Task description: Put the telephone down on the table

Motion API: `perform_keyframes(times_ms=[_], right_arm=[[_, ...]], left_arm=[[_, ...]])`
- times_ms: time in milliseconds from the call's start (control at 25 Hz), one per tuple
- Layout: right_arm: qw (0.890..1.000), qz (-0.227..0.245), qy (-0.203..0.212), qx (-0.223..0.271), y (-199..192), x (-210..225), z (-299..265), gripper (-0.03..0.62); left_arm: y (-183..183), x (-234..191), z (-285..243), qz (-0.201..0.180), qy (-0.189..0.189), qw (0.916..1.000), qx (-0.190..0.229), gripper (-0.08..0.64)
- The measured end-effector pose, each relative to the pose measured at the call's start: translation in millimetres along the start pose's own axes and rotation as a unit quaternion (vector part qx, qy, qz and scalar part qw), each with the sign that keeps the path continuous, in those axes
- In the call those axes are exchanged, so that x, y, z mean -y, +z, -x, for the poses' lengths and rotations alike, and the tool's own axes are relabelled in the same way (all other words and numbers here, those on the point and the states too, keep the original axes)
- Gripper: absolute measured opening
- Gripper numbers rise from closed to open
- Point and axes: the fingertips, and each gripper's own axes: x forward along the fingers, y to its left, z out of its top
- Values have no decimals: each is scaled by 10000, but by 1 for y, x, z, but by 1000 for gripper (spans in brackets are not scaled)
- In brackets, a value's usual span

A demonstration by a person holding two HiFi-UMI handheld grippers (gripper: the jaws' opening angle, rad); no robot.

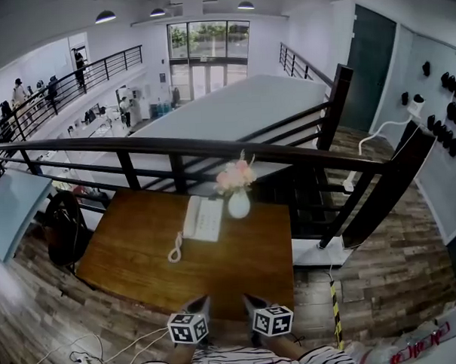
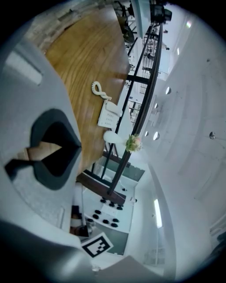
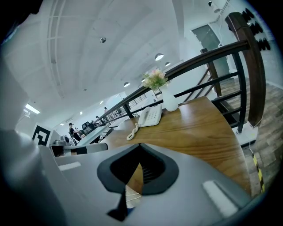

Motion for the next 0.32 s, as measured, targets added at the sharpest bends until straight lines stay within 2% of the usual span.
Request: perform_keyframes(times_ms=[320], right_arm=[[10000, -5, -22, 37, 3, -1, 3, -2]], left_arm=[[1, 2, 3, -2, -23, 10000, -29, 2]])
